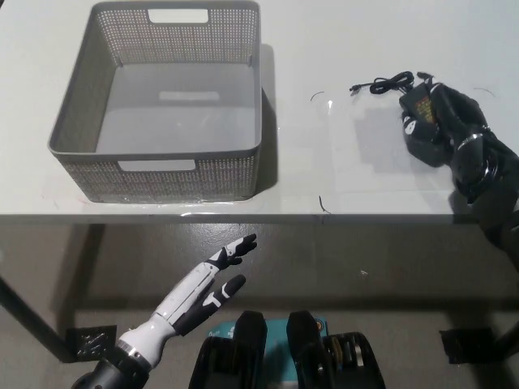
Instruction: Use the right hand to pick up a black power cord and place it into a container on the left hand side
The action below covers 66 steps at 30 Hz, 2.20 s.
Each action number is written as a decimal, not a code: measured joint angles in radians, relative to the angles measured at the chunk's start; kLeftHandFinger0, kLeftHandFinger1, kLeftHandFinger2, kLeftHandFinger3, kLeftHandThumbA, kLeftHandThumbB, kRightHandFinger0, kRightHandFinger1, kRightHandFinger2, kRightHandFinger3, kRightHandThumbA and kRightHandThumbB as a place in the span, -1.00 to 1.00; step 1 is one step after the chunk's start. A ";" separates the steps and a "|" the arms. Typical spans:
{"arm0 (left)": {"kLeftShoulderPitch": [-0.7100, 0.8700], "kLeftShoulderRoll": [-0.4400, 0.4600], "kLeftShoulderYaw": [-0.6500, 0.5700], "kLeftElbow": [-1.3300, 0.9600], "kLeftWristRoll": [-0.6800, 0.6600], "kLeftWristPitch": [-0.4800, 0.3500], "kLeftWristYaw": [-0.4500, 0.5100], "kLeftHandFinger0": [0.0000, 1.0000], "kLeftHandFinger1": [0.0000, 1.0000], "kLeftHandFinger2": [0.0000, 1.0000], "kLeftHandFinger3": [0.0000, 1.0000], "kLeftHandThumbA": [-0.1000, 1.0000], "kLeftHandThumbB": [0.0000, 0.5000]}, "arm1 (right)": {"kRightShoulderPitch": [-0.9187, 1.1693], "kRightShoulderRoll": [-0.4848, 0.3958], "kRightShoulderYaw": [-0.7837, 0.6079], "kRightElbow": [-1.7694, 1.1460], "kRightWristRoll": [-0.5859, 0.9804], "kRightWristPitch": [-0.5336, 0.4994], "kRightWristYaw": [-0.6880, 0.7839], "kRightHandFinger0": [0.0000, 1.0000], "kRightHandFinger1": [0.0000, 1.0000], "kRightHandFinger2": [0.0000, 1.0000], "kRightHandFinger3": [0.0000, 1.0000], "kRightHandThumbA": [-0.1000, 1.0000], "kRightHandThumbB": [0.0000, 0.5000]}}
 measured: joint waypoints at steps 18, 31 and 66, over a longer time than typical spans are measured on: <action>0.032 0.013 -0.006 -0.021 0.005 0.009 -0.002 1.00 1.00 1.00 1.00 0.92 0.46 | -0.122 -0.038 -0.130 -0.270 0.042 -0.083 -0.086 -1.00 -0.15 0.55 0.74 -1.00 -0.44; 0.101 0.013 -0.021 -0.029 0.025 0.021 -0.004 1.00 1.00 1.00 1.00 0.89 0.35 | -0.048 0.121 -0.096 -0.745 0.028 -0.022 -0.029 -1.00 -0.23 0.53 0.41 -1.00 -0.19; 0.109 0.013 -0.108 -0.024 0.058 0.020 -0.011 1.00 1.00 1.00 1.00 0.78 0.36 | -0.129 0.415 0.013 -0.237 -0.049 0.033 -0.021 1.00 1.00 1.00 1.00 0.90 1.00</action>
